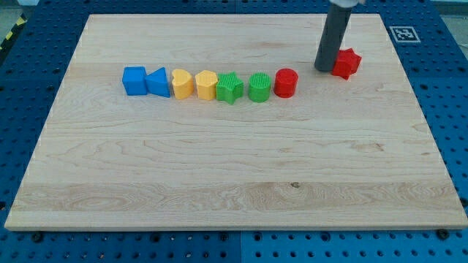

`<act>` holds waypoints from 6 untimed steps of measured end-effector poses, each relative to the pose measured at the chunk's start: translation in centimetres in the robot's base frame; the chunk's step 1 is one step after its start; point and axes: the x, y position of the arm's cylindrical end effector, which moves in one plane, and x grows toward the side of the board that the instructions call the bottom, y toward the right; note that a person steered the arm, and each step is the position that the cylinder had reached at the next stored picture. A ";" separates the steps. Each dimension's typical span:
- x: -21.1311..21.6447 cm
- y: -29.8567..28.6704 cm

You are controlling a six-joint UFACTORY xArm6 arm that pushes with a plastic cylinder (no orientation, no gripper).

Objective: Drag the red circle towards the red star

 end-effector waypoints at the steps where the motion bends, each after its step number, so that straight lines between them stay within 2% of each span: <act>1: 3.7 -2.8; 2: 5.6 -5.9; 3: 5.7 -9.2; 5: -1.2 -8.3; 6: -1.3 -8.2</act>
